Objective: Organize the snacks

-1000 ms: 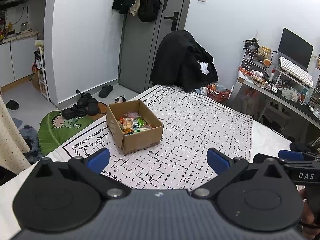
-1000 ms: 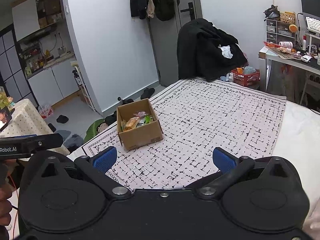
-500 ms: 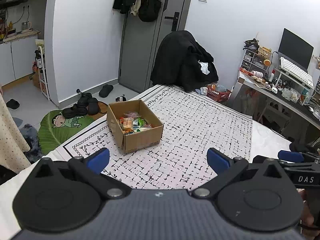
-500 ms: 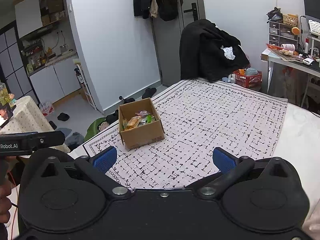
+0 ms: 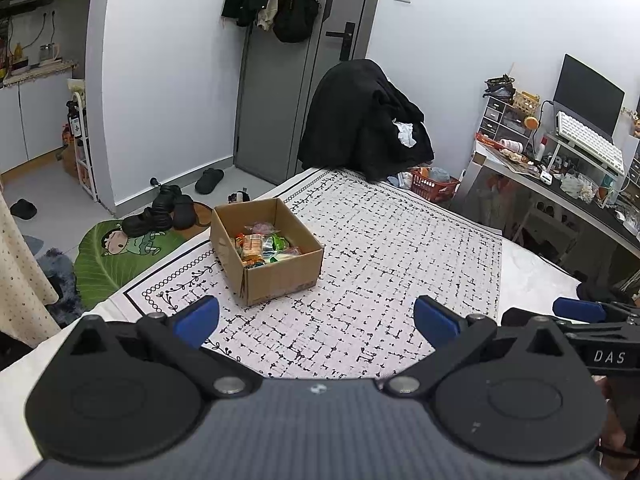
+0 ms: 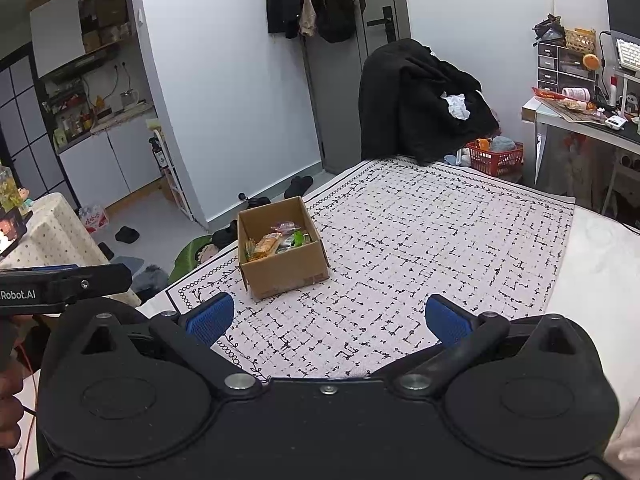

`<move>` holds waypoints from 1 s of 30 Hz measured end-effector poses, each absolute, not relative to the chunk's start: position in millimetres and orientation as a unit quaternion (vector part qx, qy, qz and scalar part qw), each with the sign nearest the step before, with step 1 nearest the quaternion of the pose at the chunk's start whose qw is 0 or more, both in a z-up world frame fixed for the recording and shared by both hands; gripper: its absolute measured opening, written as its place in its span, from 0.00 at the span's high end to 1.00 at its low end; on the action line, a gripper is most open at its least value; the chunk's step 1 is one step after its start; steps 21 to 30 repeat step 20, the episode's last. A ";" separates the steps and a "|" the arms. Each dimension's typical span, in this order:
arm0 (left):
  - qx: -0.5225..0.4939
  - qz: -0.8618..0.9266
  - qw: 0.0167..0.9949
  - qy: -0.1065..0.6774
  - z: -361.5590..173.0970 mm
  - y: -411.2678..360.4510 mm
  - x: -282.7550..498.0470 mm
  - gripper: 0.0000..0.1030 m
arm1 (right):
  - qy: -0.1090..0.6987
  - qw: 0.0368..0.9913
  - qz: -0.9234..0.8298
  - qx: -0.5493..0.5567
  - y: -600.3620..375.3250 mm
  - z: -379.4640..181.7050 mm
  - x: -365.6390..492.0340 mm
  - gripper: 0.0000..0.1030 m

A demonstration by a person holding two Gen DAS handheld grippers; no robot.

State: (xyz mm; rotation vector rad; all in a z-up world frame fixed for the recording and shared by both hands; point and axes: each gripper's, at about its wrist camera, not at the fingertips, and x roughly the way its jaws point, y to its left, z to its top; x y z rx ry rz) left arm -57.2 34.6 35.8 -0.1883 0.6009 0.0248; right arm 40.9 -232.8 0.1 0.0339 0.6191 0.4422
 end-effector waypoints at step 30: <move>-0.089 0.008 0.950 0.299 31.2 31.2 -54.6 0.00 | 0.311 0.927 0.211 0.015 -231.2 -6.5 44.5 0.00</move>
